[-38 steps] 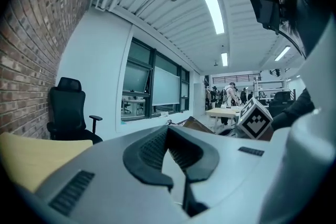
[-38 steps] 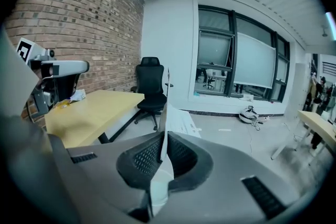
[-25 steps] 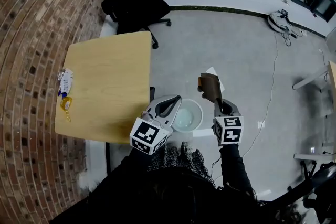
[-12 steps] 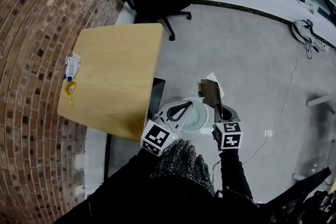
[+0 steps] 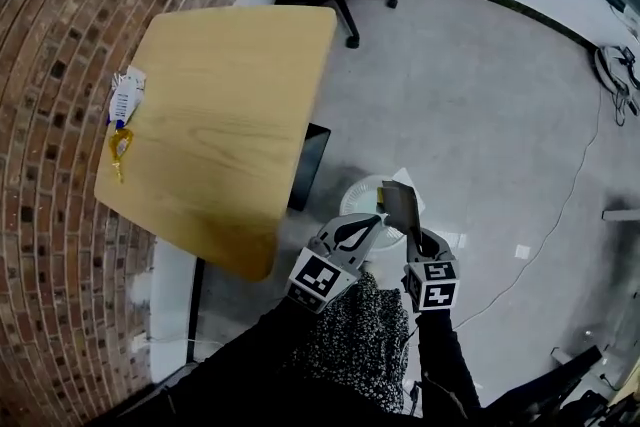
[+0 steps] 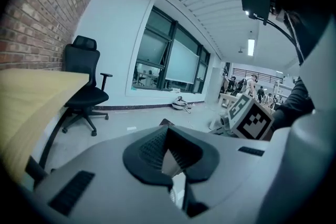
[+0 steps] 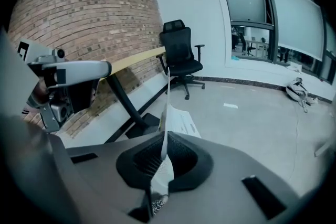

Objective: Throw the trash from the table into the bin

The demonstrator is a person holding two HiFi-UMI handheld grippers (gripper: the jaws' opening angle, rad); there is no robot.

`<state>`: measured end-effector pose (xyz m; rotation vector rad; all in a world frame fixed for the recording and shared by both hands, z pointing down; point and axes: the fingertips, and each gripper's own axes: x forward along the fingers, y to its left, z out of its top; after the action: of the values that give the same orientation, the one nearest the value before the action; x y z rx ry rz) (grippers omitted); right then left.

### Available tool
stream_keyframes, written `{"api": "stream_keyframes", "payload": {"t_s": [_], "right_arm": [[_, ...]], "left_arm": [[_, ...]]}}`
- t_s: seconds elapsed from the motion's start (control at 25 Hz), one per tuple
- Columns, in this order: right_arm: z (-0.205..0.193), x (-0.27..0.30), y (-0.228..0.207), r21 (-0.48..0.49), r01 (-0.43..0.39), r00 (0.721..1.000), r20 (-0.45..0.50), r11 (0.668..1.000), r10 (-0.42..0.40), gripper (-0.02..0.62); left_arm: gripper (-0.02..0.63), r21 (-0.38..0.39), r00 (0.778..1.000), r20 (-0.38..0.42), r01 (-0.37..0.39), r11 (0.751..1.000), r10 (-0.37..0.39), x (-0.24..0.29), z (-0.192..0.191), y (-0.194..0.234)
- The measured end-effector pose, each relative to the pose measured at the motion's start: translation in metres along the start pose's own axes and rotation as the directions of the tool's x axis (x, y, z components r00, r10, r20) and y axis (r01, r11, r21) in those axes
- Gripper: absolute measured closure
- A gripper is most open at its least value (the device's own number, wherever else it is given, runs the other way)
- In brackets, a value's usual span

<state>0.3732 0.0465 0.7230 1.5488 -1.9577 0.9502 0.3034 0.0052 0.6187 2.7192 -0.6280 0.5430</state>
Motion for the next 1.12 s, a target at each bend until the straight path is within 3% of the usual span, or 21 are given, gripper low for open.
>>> {"api": "stream_keyframes", "payload": {"t_s": [0.2, 0.72, 0.88, 1.12], "right_arm": [[-0.038, 0.042, 0.003, 0.015, 0.000, 0.999, -0.045, 1.000, 0.000, 0.582], [-0.123, 0.124, -0.007, 0.061, 0.041, 0.988, -0.152, 0.997, -0.031, 0.581], [-0.137, 0.135, -0.013, 0.087, 0.052, 0.984, -0.173, 0.995, -0.037, 0.581], [-0.143, 0.143, -0.011, 0.035, 0.062, 0.983, -0.173, 0.997, -0.055, 0.570]], "left_arm": [[0.600, -0.045, 0.999, -0.041, -0.003, 0.999, 0.001, 0.020, -0.056, 0.026], [0.600, -0.002, 0.988, -0.141, 0.059, 0.998, -0.059, 0.064, -0.174, 0.043], [0.601, -0.014, 0.988, -0.146, 0.052, 0.999, -0.054, 0.065, -0.186, 0.049], [0.600, -0.023, 0.990, -0.124, 0.064, 0.998, -0.066, 0.061, -0.181, 0.042]]}}
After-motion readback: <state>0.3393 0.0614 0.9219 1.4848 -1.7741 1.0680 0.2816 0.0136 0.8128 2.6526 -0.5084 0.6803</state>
